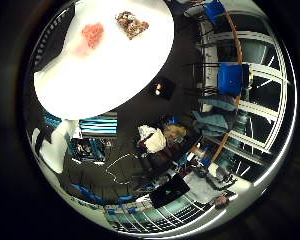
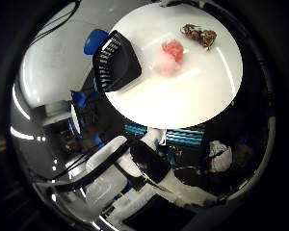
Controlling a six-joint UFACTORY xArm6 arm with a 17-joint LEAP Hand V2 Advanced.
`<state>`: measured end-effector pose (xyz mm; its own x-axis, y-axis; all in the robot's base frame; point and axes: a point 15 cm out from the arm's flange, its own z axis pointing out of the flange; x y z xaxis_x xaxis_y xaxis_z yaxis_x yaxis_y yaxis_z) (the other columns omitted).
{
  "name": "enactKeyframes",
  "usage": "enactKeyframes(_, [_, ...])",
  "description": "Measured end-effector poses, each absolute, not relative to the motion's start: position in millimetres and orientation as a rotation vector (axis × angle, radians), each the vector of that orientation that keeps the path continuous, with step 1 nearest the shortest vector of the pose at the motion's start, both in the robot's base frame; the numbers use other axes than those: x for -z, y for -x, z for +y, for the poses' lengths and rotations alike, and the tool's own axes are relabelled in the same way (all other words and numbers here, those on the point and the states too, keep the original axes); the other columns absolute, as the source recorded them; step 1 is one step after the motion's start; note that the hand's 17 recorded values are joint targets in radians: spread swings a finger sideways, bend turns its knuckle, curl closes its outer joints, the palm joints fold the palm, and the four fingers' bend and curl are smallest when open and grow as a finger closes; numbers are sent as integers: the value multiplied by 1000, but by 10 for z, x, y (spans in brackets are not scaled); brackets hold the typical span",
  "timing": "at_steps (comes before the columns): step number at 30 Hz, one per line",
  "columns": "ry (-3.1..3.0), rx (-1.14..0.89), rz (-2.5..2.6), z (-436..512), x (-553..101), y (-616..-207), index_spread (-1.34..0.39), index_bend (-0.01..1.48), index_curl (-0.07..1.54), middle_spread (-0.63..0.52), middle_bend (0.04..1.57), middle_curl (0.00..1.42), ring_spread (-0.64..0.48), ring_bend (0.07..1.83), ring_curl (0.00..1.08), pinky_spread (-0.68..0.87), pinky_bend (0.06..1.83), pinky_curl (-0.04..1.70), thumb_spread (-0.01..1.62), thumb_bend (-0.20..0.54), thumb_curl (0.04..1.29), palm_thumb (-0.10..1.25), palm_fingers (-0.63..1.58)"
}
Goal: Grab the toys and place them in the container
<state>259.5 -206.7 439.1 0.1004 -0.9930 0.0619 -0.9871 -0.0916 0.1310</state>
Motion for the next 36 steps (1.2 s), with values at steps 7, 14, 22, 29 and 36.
enactKeyframes(7, [-2210,50,-2032,-2005,-4375,-2699,-388,156,270,-28,214,345,173,379,215,406,431,282,1142,-20,243,358,217])
enactKeyframes(14, [-2148,-163,-2157,-2132,-4443,-3071,-385,160,271,-40,231,346,164,375,219,410,429,276,1144,-20,243,339,226])
enactKeyframes(22, [-2052,-232,-2356,-2221,-4271,-3560,-388,162,274,-32,226,344,168,375,222,417,429,269,1168,-7,258,441,239])
enactKeyframes(29, [-1972,-234,-2484,-2360,-4119,-3981,-382,162,279,-11,220,340,180,374,224,426,419,265,1173,-17,264,496,241])
enactKeyframes(36, [-1920,-187,-2536,-2535,-3943,-4366,-355,153,273,16,217,340,183,386,226,429,424,268,1177,-17,261,521,223])
